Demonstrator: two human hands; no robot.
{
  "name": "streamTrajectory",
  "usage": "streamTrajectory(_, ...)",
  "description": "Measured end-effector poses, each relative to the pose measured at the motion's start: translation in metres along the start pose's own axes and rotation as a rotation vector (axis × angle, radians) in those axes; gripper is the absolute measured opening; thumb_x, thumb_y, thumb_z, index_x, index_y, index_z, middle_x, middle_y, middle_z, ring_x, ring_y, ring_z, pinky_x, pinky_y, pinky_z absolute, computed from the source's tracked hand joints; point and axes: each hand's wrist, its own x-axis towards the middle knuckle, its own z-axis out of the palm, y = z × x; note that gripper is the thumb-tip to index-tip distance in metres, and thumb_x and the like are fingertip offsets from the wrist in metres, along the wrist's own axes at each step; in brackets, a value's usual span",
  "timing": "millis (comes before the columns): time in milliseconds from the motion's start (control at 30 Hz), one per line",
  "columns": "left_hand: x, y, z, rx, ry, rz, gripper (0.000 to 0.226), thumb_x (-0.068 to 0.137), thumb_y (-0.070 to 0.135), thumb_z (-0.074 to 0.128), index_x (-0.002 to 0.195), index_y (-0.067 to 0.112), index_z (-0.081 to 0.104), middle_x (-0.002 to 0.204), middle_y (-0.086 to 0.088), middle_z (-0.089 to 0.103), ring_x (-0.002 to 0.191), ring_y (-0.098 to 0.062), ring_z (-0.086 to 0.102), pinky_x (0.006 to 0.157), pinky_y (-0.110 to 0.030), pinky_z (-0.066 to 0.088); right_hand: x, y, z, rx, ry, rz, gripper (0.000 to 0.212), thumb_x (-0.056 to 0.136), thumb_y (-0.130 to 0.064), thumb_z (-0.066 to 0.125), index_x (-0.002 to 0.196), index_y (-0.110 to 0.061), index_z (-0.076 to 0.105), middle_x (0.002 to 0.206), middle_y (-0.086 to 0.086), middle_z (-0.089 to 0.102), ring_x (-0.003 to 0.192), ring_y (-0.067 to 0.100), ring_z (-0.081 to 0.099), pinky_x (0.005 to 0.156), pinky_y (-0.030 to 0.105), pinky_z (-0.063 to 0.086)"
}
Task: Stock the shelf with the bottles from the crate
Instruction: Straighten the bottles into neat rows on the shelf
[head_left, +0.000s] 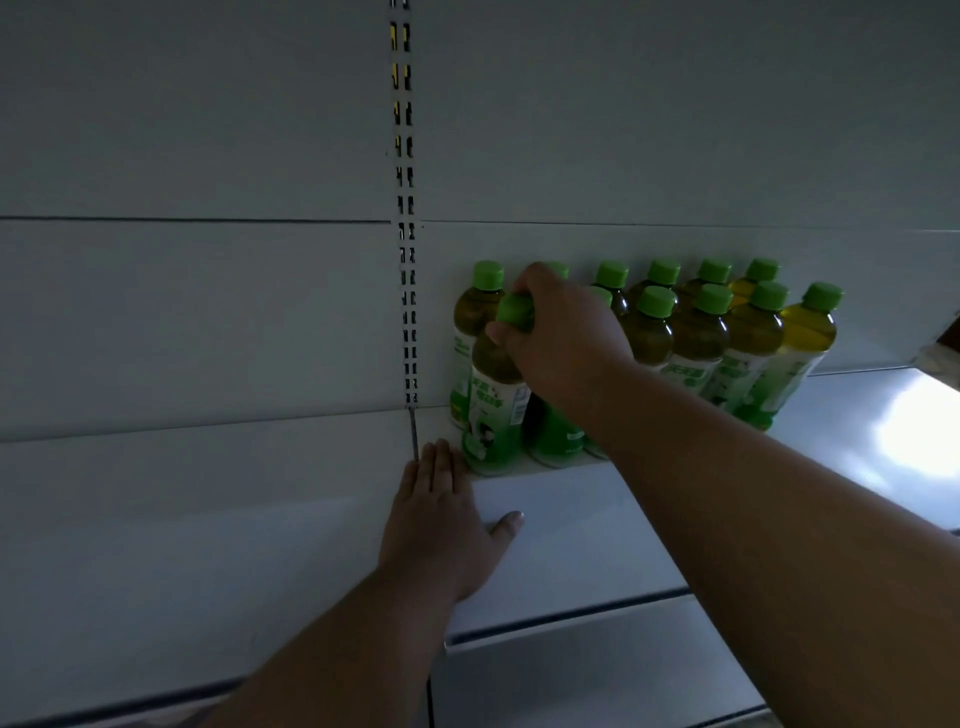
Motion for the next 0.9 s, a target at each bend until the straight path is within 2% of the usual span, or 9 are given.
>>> streamTrajectory(133,-0.001,-0.001,0.0,-0.072,0.04,-0.032,0.111,0.086,0.08,0.027,0.155,0.004,-0.015,0.165,-0.013,-0.015,0.152,-0.022,-0.014,0.123,-0.036,-0.008,0.004,-0.004,0.003,0.034,-0.005,0.009,0.031,0.094,-0.036,0.065,0.116,-0.018,0.052,0.099,0.002,0.062,0.089,0.023,0.062,0.077,0.043,0.058)
streamTrajectory(400,-0.002,-0.001,-0.001,-0.044,0.025,-0.021,0.107,0.088,0.078,0.024,0.156,0.003,-0.011,0.165,-0.016,-0.009,0.152,-0.025,-0.009,0.123,-0.038,-0.007,0.008,0.0,0.007,0.067,0.027,0.026,0.031,0.093,-0.038,0.066,0.112,-0.019,0.052,0.095,0.002,0.063,0.086,0.022,0.062,0.073,0.04,0.056)
streamTrajectory(567,-0.001,-0.002,-0.002,-0.017,-0.008,-0.023,0.107,0.088,0.078,0.021,0.155,0.002,-0.012,0.165,-0.017,-0.011,0.152,-0.025,-0.011,0.123,-0.04,-0.007,0.009,-0.001,0.014,0.057,0.029,0.014,0.036,0.093,-0.04,0.064,0.12,-0.02,0.051,0.104,0.004,0.064,0.091,0.024,0.062,0.075,0.04,0.056)
streamTrajectory(667,0.0,-0.002,-0.002,-0.017,-0.009,-0.02,0.107,0.088,0.078,0.02,0.155,0.002,-0.012,0.165,-0.017,-0.011,0.152,-0.026,-0.011,0.123,-0.04,-0.007,0.004,0.0,0.013,0.103,0.036,0.013,0.044,0.094,-0.044,0.063,0.129,-0.02,0.05,0.107,-0.003,0.061,0.093,0.018,0.059,0.076,0.036,0.052)
streamTrajectory(767,-0.002,-0.004,-0.006,-0.045,-0.031,-0.011,0.108,0.087,0.08,0.021,0.155,0.004,-0.013,0.165,-0.015,-0.013,0.152,-0.024,-0.013,0.123,-0.038,-0.008,-0.01,0.011,0.01,0.107,0.107,0.008,0.043,0.095,-0.047,0.059,0.129,-0.02,0.052,0.106,-0.005,0.058,0.093,0.017,0.058,0.076,0.036,0.052)
streamTrajectory(900,-0.007,-0.005,-0.032,-0.108,-0.002,0.061,0.115,0.084,0.081,0.038,0.156,0.008,-0.012,0.165,-0.011,-0.014,0.152,-0.023,-0.01,0.122,-0.035,-0.003,-0.024,0.039,-0.003,-0.03,0.211,-0.027,0.031,0.097,-0.033,0.056,0.123,-0.016,0.057,0.117,0.005,0.057,0.094,0.028,0.06,0.069,0.033,0.046)
